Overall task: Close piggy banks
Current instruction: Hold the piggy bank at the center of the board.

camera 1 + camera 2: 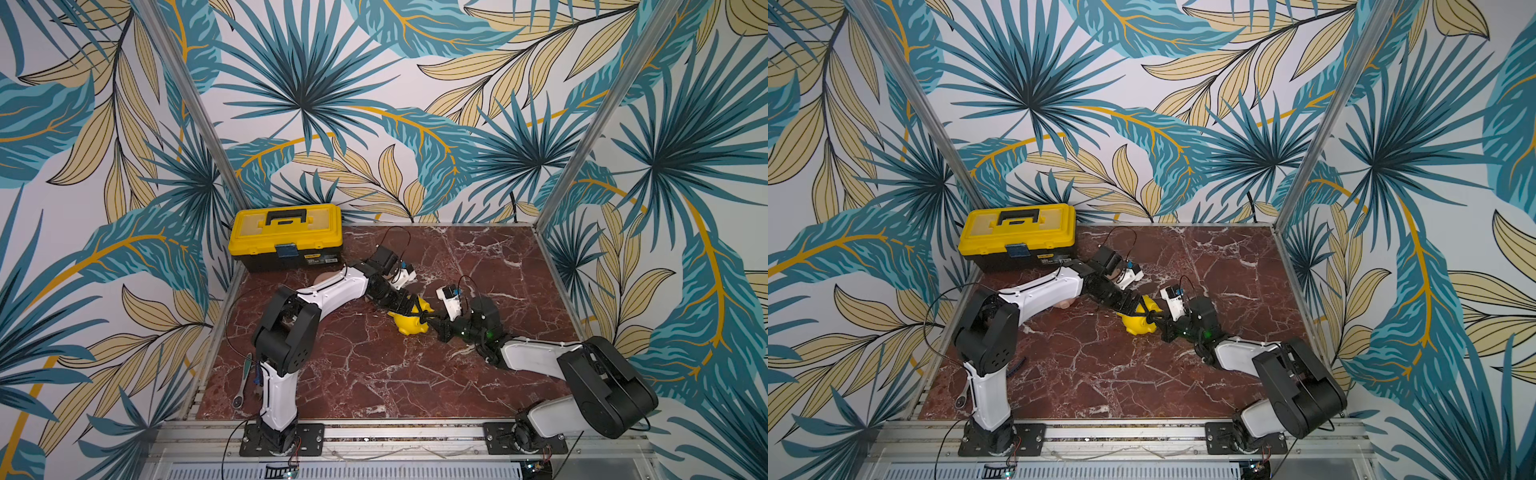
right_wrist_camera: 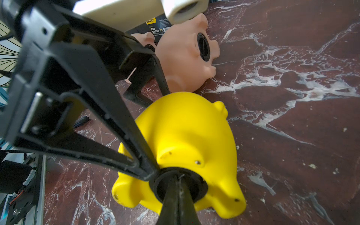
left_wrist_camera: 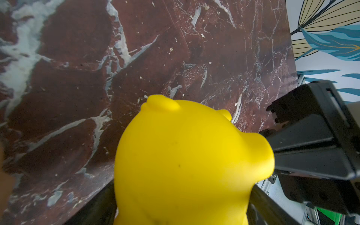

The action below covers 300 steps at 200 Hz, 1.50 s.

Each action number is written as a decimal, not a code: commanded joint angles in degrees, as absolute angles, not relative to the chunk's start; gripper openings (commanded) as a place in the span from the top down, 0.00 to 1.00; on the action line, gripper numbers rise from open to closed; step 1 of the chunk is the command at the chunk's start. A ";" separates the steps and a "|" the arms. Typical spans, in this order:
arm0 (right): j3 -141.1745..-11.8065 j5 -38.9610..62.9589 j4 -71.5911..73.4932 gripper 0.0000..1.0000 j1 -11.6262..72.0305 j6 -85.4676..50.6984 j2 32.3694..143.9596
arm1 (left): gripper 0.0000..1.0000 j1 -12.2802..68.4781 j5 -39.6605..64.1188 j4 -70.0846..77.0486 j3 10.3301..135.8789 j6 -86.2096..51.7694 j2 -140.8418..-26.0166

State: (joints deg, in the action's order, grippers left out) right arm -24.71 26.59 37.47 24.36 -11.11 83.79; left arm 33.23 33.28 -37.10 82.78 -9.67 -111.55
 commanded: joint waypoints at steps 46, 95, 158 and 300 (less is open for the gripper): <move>-25.40 26.37 41.60 1.00 24.54 -14.86 86.78 | 0.09 34.28 31.04 -42.54 80.49 -9.51 -116.19; -24.34 25.25 46.30 1.00 24.61 -19.94 88.19 | 0.09 34.37 31.12 -42.54 80.80 -9.82 -116.37; -22.73 22.33 47.13 1.00 24.61 -22.19 86.55 | 0.09 34.36 30.88 -42.54 80.80 -9.94 -116.39; -18.57 18.69 46.71 1.00 25.02 -15.12 81.66 | 0.09 34.19 30.67 -42.55 81.17 -9.93 -116.45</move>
